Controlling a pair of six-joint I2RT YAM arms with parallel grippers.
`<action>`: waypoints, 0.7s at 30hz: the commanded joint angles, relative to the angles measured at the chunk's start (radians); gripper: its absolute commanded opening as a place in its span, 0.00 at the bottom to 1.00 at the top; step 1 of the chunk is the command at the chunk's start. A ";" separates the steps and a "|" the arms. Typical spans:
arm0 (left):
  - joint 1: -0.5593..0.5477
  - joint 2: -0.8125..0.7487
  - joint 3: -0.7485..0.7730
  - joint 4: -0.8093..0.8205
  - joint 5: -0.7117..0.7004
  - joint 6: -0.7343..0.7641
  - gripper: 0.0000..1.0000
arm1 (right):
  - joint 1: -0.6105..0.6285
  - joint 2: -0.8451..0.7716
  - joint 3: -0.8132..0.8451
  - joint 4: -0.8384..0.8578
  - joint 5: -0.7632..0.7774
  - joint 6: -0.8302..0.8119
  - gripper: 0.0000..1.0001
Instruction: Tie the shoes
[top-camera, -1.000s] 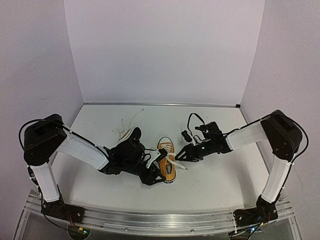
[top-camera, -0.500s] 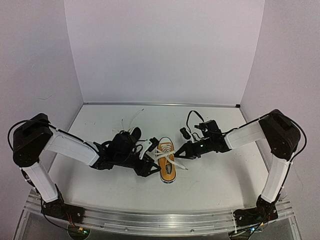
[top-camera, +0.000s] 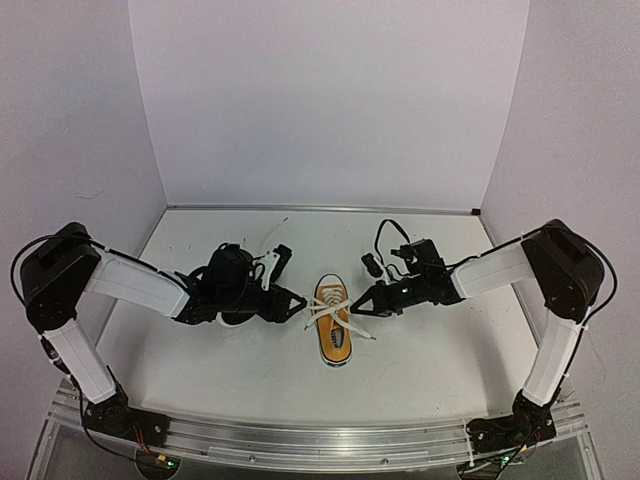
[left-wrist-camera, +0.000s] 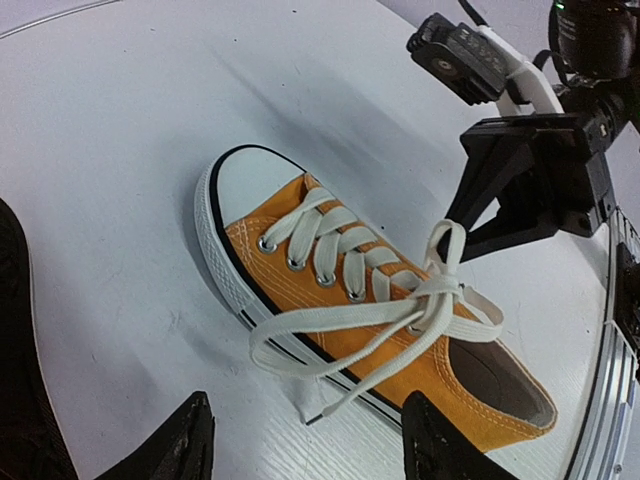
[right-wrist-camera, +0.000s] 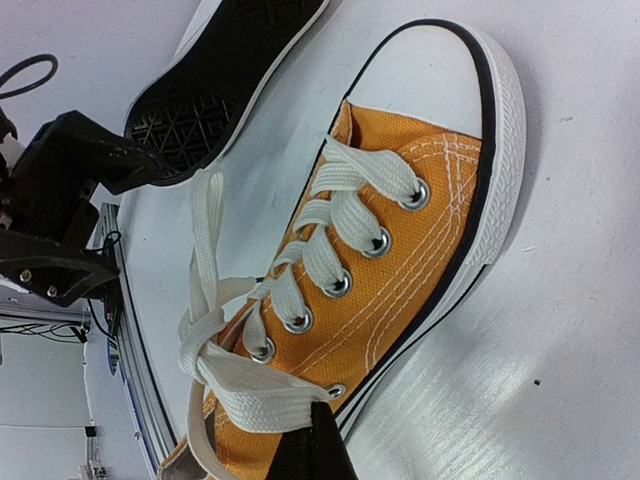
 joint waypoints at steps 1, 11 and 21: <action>0.009 0.051 0.079 0.000 -0.032 -0.012 0.62 | -0.002 -0.069 -0.018 0.026 0.041 0.007 0.00; 0.011 0.124 0.146 -0.024 -0.013 -0.007 0.60 | -0.003 -0.035 0.001 0.027 0.069 0.042 0.08; 0.016 0.127 0.136 -0.021 -0.015 -0.015 0.60 | -0.001 -0.009 -0.003 0.078 0.082 0.081 0.16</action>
